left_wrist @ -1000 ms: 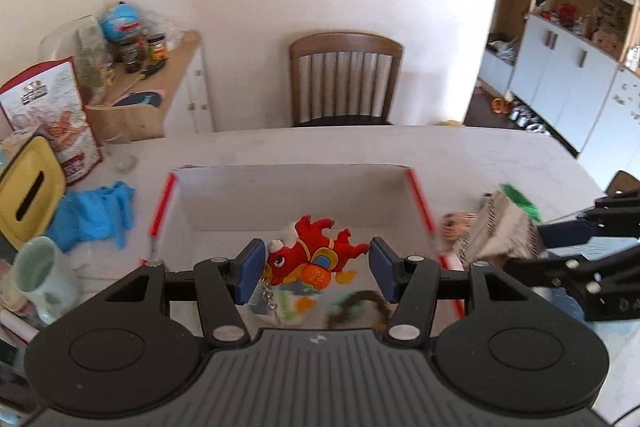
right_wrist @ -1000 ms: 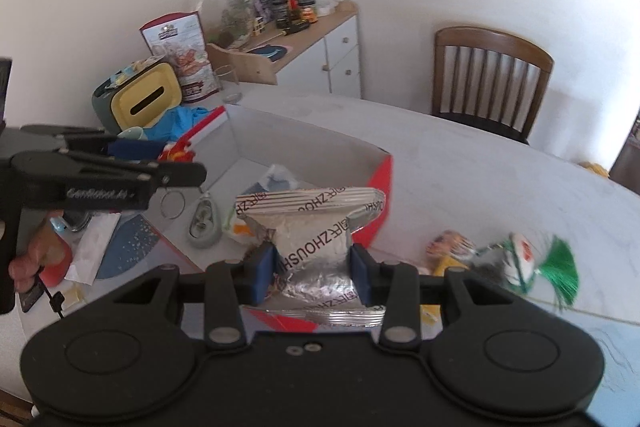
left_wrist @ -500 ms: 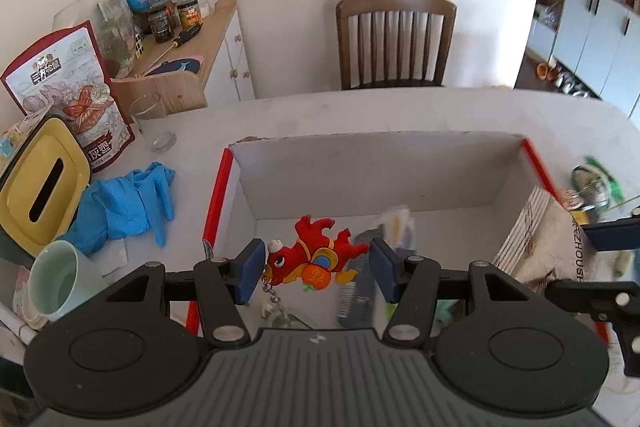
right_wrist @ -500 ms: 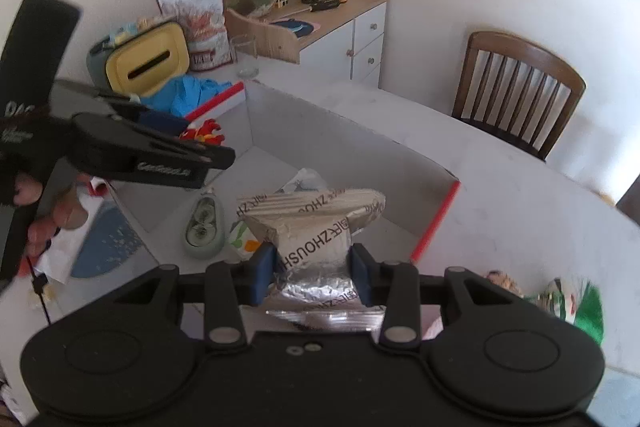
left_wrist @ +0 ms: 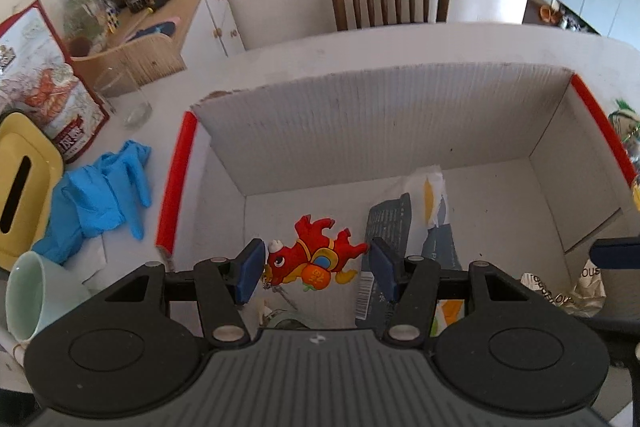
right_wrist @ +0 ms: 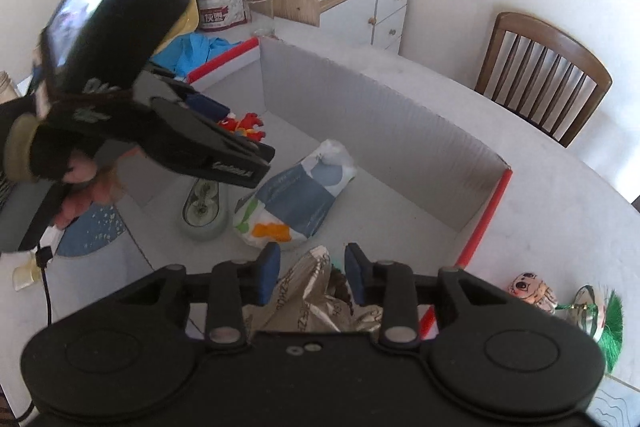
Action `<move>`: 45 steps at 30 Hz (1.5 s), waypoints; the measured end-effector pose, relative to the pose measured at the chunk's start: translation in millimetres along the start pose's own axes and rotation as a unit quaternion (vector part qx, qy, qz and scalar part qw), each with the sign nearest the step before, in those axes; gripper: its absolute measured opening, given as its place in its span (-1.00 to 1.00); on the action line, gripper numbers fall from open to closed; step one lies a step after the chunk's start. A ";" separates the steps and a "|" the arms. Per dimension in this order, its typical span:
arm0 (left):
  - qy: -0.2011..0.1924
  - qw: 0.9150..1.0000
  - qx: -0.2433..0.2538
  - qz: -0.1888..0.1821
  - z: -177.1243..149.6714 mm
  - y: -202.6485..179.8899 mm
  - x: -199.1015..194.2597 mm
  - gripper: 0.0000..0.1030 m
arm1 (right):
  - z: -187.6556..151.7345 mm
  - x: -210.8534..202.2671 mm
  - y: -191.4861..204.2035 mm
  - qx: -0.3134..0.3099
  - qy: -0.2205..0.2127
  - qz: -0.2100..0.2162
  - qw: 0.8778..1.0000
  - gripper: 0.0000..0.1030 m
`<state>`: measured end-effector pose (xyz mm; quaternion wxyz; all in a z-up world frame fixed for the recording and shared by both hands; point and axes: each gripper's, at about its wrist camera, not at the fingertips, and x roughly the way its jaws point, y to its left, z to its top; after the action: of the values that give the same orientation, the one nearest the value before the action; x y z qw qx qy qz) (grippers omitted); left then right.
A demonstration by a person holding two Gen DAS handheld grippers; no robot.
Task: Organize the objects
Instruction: 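Carry the foil bag and dragon keychain into the red box and release both, then withdraw both tools from the box toward the remaining table items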
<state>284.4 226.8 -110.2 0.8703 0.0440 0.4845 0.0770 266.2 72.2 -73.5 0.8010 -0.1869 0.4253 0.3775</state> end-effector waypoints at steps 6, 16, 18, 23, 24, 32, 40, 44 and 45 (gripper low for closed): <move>0.033 0.999 0.009 -0.011 4.4 -4.8 17.7 0.10 | -3.2 -1.4 -1.7 0.005 0.001 0.010 1.000 -0.25; 0.050 0.999 0.011 -0.009 3.3 -4.9 20.3 0.16 | -4.2 -7.9 -1.0 0.012 -0.005 0.017 1.000 -0.04; 0.048 0.999 0.005 -0.012 3.2 -4.0 18.6 0.25 | -5.0 -9.0 -0.9 0.014 -0.005 0.018 1.000 -0.02; 0.039 0.999 -0.009 -0.011 2.2 -1.0 10.4 0.25 | -8.3 -13.4 -0.5 0.018 -0.009 0.020 1.000 0.06; 0.035 0.999 -0.013 -0.012 2.1 -0.3 7.1 0.25 | -9.0 -14.7 -0.5 0.019 -0.011 0.020 1.000 0.08; -0.003 1.000 -0.021 -0.022 0.8 -8.2 -29.2 0.25 | -13.9 -30.7 -2.7 0.031 -0.024 0.021 0.999 0.17; -0.037 0.999 -0.018 -0.036 -4.1 -24.4 -66.7 0.25 | -20.8 -57.9 -7.1 0.040 -0.045 0.017 0.998 0.32; -0.051 0.998 -0.014 -0.043 -8.2 -32.9 -84.9 0.25 | -26.6 -71.9 -11.2 0.047 -0.055 0.017 0.997 0.38; -0.055 0.997 -0.014 -0.045 -9.3 -35.5 -90.1 0.25 | -28.4 -75.8 -12.5 0.049 -0.057 0.018 0.997 0.40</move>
<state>233.0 176.0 -45.1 0.8986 0.0137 0.4366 0.0421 233.7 12.7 -27.6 0.8253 -0.1179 0.4002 0.3806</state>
